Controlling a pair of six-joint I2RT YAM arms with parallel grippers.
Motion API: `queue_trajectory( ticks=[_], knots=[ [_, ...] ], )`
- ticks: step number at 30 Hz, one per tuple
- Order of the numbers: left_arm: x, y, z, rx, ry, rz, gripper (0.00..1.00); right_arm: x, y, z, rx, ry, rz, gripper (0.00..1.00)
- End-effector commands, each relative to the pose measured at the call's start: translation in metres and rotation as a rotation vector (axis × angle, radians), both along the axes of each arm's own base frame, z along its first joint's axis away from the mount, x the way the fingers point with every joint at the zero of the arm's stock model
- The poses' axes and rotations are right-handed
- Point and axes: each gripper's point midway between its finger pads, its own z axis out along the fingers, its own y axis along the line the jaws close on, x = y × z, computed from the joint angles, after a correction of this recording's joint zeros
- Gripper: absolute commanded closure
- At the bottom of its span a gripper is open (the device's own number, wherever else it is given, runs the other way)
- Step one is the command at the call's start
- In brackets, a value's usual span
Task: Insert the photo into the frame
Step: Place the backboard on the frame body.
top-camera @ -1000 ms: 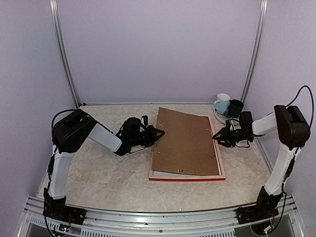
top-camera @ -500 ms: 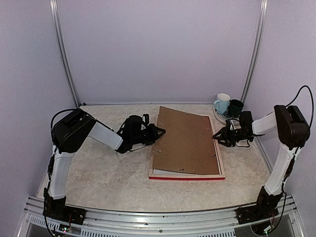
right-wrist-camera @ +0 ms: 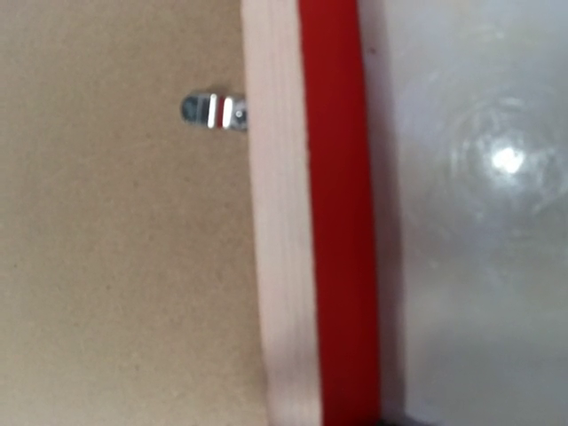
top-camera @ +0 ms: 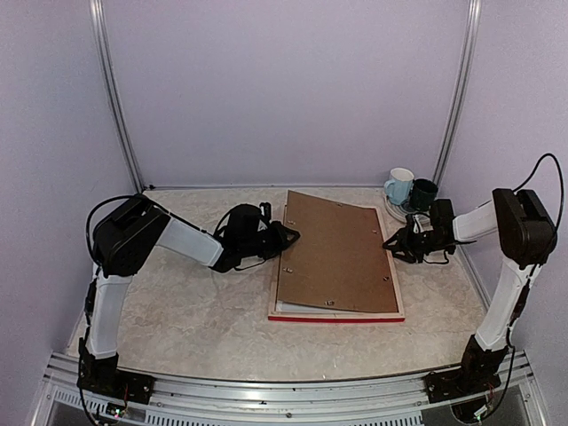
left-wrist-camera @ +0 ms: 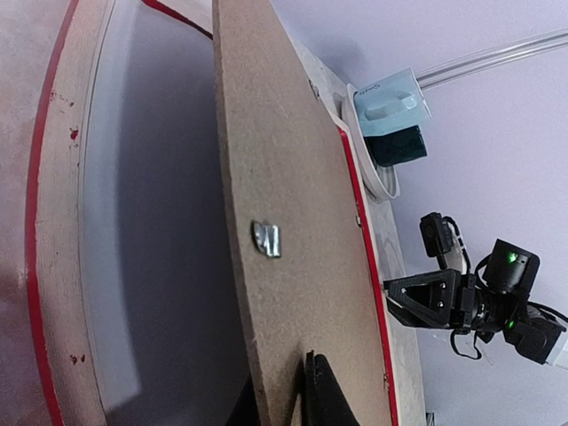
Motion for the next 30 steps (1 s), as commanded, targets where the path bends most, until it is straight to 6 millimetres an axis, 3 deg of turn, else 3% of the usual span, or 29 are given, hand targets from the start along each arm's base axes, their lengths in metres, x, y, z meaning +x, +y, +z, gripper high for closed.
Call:
queue_trajectory(
  ticks=[1, 19, 26, 30],
  knots=[
    [-0.03, 0.009, -0.057, 0.257, 0.036, -0.047, 0.88, -0.015, 0.026, -0.008, 0.045, 0.05, 0.085, 0.59],
    [-0.022, 0.011, -0.041, 0.333, 0.002, -0.043, 0.49, -0.016, 0.026, -0.008, 0.045, 0.052, 0.088, 0.59],
    [-0.019, 0.016, -0.037, 0.402, 0.011, -0.016, 0.26, -0.016, 0.026, -0.008, 0.044, 0.052, 0.087, 0.59],
    [-0.02, 0.015, -0.033, 0.441, 0.019, -0.014, 0.21, -0.016, 0.026, -0.009, 0.047, 0.052, 0.087, 0.59]
  ],
)
